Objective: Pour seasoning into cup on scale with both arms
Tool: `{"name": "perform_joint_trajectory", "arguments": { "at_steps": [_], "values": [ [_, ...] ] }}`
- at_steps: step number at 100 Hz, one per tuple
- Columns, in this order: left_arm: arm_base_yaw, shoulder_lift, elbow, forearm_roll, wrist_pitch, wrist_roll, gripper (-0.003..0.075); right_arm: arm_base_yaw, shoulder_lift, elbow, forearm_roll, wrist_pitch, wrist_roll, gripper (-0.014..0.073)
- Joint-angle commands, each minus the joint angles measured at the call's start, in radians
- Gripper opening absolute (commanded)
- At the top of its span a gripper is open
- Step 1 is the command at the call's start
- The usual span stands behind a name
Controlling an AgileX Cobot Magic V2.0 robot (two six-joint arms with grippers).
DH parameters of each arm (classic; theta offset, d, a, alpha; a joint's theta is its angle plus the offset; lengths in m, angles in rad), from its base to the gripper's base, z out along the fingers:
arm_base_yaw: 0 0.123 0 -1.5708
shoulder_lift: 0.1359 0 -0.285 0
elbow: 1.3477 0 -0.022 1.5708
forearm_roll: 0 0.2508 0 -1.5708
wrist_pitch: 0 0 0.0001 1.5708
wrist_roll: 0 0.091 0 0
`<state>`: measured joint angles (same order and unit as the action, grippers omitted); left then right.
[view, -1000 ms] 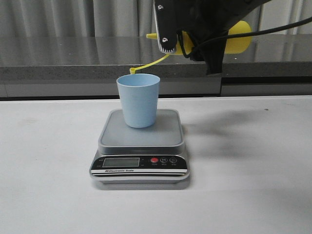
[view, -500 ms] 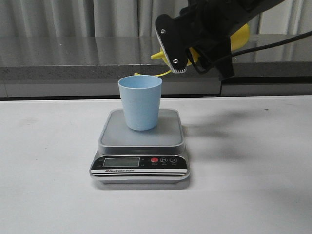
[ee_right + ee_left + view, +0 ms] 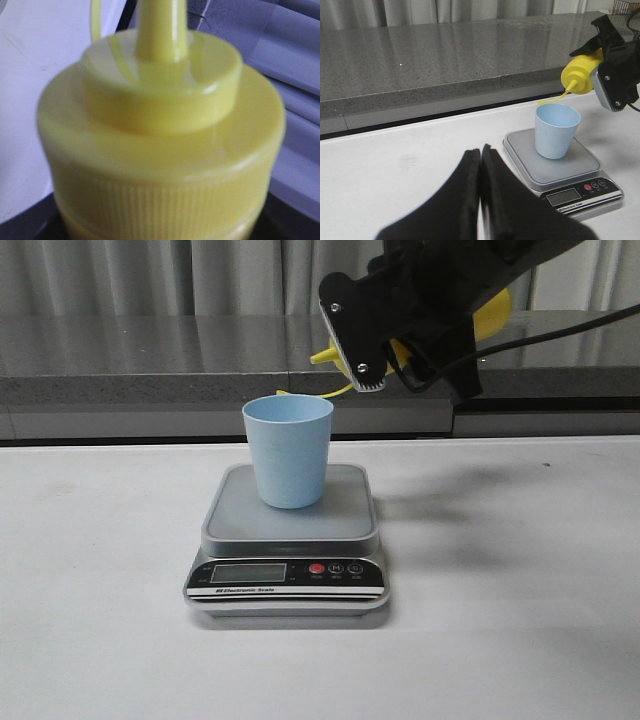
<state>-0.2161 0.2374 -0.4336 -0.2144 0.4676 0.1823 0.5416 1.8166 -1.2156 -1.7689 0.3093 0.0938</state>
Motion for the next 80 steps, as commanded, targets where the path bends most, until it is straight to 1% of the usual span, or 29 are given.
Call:
{"name": "perform_joint_trajectory", "arguments": {
  "at_steps": [1, 13, 18, 24, 37, 40, 41, 43, 49, 54, 68, 80],
  "values": [
    [0.004, 0.01, -0.025, -0.013, -0.067, -0.008, -0.002, 0.001, -0.052, -0.024, -0.009, 0.026, 0.084, -0.0059],
    [0.004, 0.01, -0.025, -0.013, -0.067, -0.008, -0.002, -0.002, -0.058, -0.046, 0.089, 0.021, 0.273, -0.0059],
    [0.004, 0.01, -0.025, -0.013, -0.067, -0.008, -0.002, -0.01, -0.064, -0.056, 0.15, 0.007, 0.337, -0.0059],
    [0.004, 0.01, -0.025, -0.013, -0.067, -0.008, -0.002, -0.022, -0.074, -0.067, 0.23, -0.013, 0.379, -0.0059],
    [0.004, 0.01, -0.025, -0.013, -0.067, -0.008, -0.002, -0.059, -0.098, -0.078, 0.466, -0.052, 0.389, -0.0059],
    [0.004, 0.01, -0.025, -0.013, -0.067, -0.008, -0.002, -0.072, -0.104, -0.078, 0.534, -0.072, 0.389, -0.0059],
    [0.004, 0.01, -0.025, -0.013, -0.067, -0.008, -0.002, -0.075, -0.105, -0.078, 0.534, -0.076, 0.389, -0.0059],
    [0.004, 0.01, -0.025, -0.013, -0.067, -0.008, -0.002, -0.087, -0.11, -0.077, 0.586, -0.093, 0.389, -0.0059],
    [0.004, 0.01, -0.025, -0.013, -0.067, -0.008, -0.002, -0.106, -0.117, -0.075, 0.684, -0.125, 0.389, -0.0059],
    [0.004, 0.01, -0.025, -0.013, -0.067, -0.008, -0.002, -0.129, -0.124, -0.068, 0.77, -0.186, 0.389, -0.0059],
    [0.004, 0.01, -0.025, -0.013, -0.067, -0.008, -0.002, -0.178, -0.136, -0.032, 0.949, -0.352, 0.389, -0.0059],
    [0.004, 0.01, -0.025, -0.013, -0.067, -0.008, -0.002, -0.213, -0.138, 0.03, 1.101, -0.495, 0.383, -0.0059]
  ]
}}
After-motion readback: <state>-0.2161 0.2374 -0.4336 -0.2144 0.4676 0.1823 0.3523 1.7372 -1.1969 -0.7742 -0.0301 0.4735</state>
